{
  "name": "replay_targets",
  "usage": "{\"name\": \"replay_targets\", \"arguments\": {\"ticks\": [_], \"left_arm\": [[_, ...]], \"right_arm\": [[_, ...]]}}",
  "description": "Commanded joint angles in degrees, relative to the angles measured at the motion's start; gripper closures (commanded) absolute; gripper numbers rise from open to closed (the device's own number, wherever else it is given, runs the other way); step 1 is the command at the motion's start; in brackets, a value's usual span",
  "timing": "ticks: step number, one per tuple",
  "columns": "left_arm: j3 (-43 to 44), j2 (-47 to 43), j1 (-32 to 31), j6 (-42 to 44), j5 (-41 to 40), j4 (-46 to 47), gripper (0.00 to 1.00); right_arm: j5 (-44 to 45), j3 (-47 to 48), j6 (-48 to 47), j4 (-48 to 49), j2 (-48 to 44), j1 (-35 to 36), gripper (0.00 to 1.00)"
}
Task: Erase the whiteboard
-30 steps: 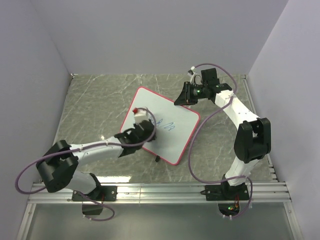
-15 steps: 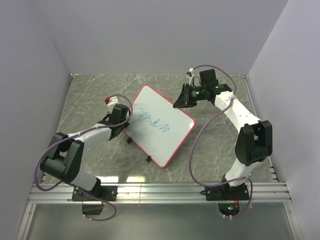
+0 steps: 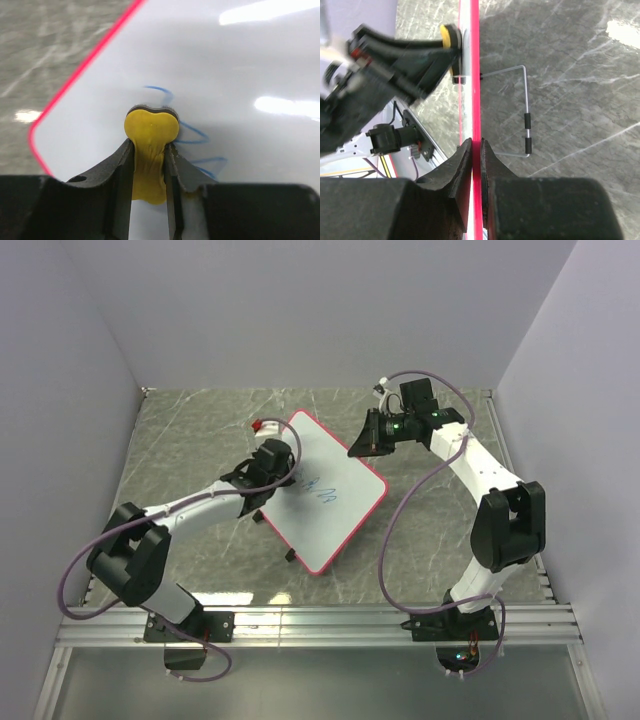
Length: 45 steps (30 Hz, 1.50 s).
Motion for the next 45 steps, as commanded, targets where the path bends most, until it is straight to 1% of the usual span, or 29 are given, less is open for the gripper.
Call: {"name": "replay_targets", "arguments": {"ticks": [1,2,5,9,11,14,15,16,18,19,21,22,25,28,32,40,44,45], "left_arm": [[1.1,0.5,-6.1,-5.0,11.0,1.6,1.00],[1.0,0.4,-7.9,-5.8,11.9,1.8,1.00],[1.8,0.1,-10.6,-5.6,15.3,1.8,1.00],[1.6,-1.4,-11.8,-5.0,18.9,1.8,1.00],[1.5,-2.7,-11.9,-4.9,18.7,1.9,1.00],[2.2,-4.2,-10.6,-2.5,14.6,-0.3,1.00],[2.2,-4.3,-9.7,-1.8,14.2,-1.0,1.00],[2.4,-4.3,-6.7,-0.2,13.9,-1.5,1.00],[2.9,-4.2,-3.1,1.6,14.5,-2.2,1.00],[2.9,-4.0,0.8,3.2,15.0,-2.6,1.00],[3.2,-3.4,4.8,4.8,16.4,-2.6,1.00],[3.3,-2.5,8.3,6.2,16.7,-2.2,1.00],[4.3,0.3,12.9,8.6,19.2,-1.5,1.00],[6.0,3.1,14.1,9.8,21.4,-1.2,1.00],[9.1,3.8,13.2,8.5,26.2,-1.3,1.00],[11.3,3.4,2.6,4.7,26.0,-1.2,1.00],[9.6,1.8,-3.5,1.3,24.8,-0.6,1.00],[9.0,1.4,-4.0,0.9,24.5,-0.4,1.00]], "right_arm": [[0.9,0.0,-0.2,-2.1,0.5,0.8,1.00],[0.8,0.2,-0.2,-2.1,0.7,0.9,1.00],[0.7,0.4,-0.1,-2.1,0.9,0.8,1.00],[0.4,0.1,-0.1,-1.8,0.7,0.9,1.00],[0.4,0.0,-0.2,-1.8,0.6,0.9,1.00],[0.6,-0.1,-0.4,-1.9,0.1,0.9,1.00],[0.6,-0.2,-0.3,-1.9,-0.1,0.8,1.00],[0.5,-0.3,-0.4,-1.8,-0.3,0.9,1.00],[0.3,-0.5,-0.5,-1.8,-0.7,0.8,1.00],[0.2,-0.5,-0.4,-1.8,-0.7,0.9,1.00],[0.3,-0.4,-0.5,-1.8,-1.1,0.9,1.00],[0.3,-0.5,-0.5,-1.9,-1.2,0.9,1.00],[0.6,-0.2,-0.7,-2.1,-1.5,0.9,1.00],[0.9,-0.2,-1.0,-2.4,-1.8,0.8,1.00],[1.3,-0.6,-1.2,-2.6,-2.2,0.9,1.00],[1.1,-0.5,-1.2,-2.3,-1.2,0.8,1.00],[0.7,0.6,-1.1,-2.2,-0.1,0.9,1.00],[0.6,0.7,-1.0,-2.1,0.0,0.9,1.00]]}}
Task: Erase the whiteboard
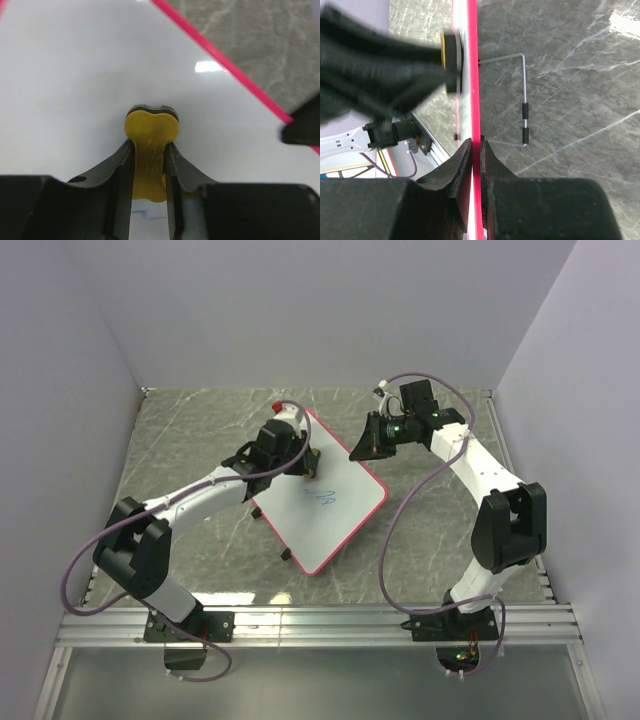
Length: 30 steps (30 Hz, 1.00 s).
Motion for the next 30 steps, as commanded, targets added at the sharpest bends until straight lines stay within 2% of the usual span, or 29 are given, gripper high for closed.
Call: {"name": "replay_targets", "arguments": {"ticks": [1,5,12,16,20,25,30], "left_arm": [[-1.5,-1.6,-4.9,-4.6,3.6,1.2,1.00],[-2.2,-2.3,-3.8,-3.6,2.3,0.1,1.00],[2.0,2.1,7.9,0.7,2.3,-2.4,1.00],[3.2,4.3,10.8,2.4,2.7,-4.2,1.00],[-1.9,0.7,6.8,0.4,3.3,-2.3,1.00],[-9.8,-2.1,-2.1,-7.7,2.3,1.0,1.00],[-8.4,-2.5,-14.5,-11.9,-0.9,-0.5,1.00]], "right_arm": [[-0.3,1.0,0.4,0.9,0.5,0.8,1.00],[-0.6,1.2,0.5,1.0,1.0,0.9,1.00],[-0.7,0.8,0.5,1.2,0.6,0.8,1.00],[-0.5,1.2,0.7,1.0,0.6,0.8,1.00],[-0.1,2.9,2.0,1.6,1.3,0.9,1.00],[-1.4,4.5,3.2,2.0,2.7,1.0,1.00],[-2.0,3.4,4.4,3.1,3.1,1.0,1.00]]}}
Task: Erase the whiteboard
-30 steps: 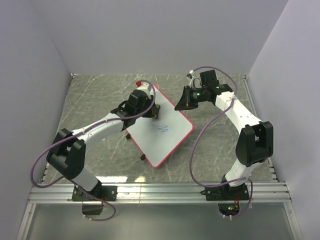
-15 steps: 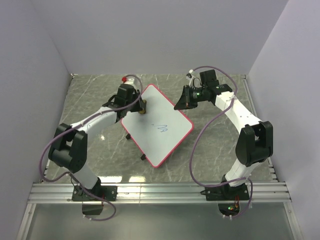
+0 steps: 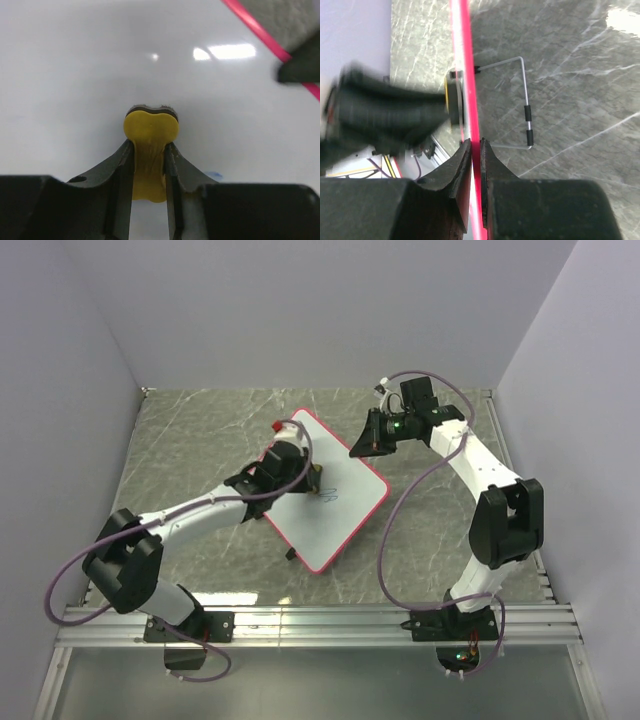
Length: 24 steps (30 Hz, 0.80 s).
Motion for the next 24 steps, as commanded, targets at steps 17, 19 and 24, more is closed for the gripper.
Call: {"name": "replay_targets", "arguments": {"ticks": [17,19,24], "left_arm": [[-1.8,-0.9,-11.9,-5.8,-4.7,-6.6,1.00],[-3.8,-1.1,-8.7,-5.1,-5.9,-6.0,1.00],[-6.6,-0.3,-1.0,-4.4,-6.9,-3.0,1.00]], "right_arm": [[-2.4,-3.0,3.8,5.7,-3.4,1.6,1.00],[-2.3,-3.7,3.6,5.5,-4.3,1.6,1.00],[-2.2,-5.3,3.4,5.3,-5.4,1.6,1.00]]}}
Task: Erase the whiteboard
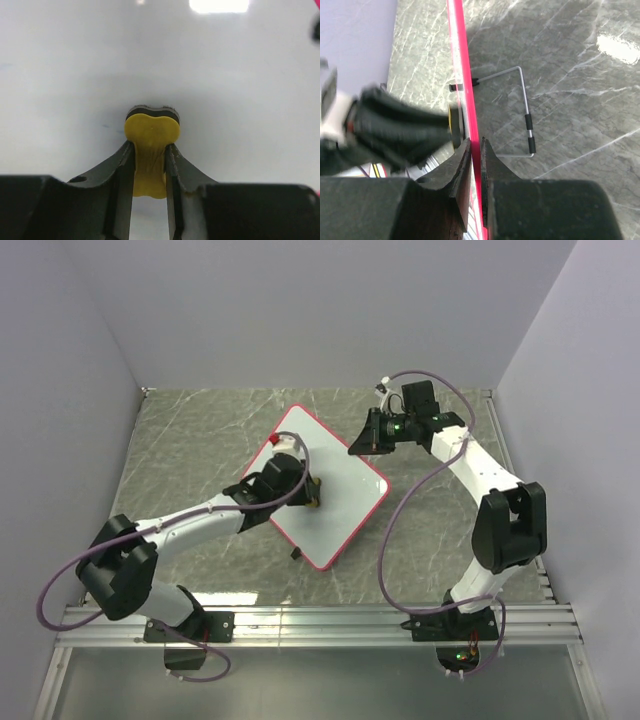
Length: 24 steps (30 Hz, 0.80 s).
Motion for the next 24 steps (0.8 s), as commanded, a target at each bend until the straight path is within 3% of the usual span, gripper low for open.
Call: {"name": "replay_targets", "arguments": {"ticks": [1,9,17,24], "left_arm": [[-3.1,2.9,4.7,1.2,-4.8,-0.9,1.00],[-4.1,7.8,9.8,1.4,-5.2,0.6,1.00],[-6.4,5.0,15.6,1.5,-5.0,-0.4,1.00],[-0.4,-0.6,16.1,2.3,-5.4,-7.1,1.00]], "right_arm": [[-2.3,-1.4,3.3,-2.3,-3.7,1.8,1.00],[-1.1,-1.5,2.6,-3.9,-4.7,1.8,1.00],[-0.6,-1.7,2.1,-4.2,-5.8,1.8,1.00],[0.0,-2.0,2.3,-3.9,-6.4,1.8,1.00]]}}
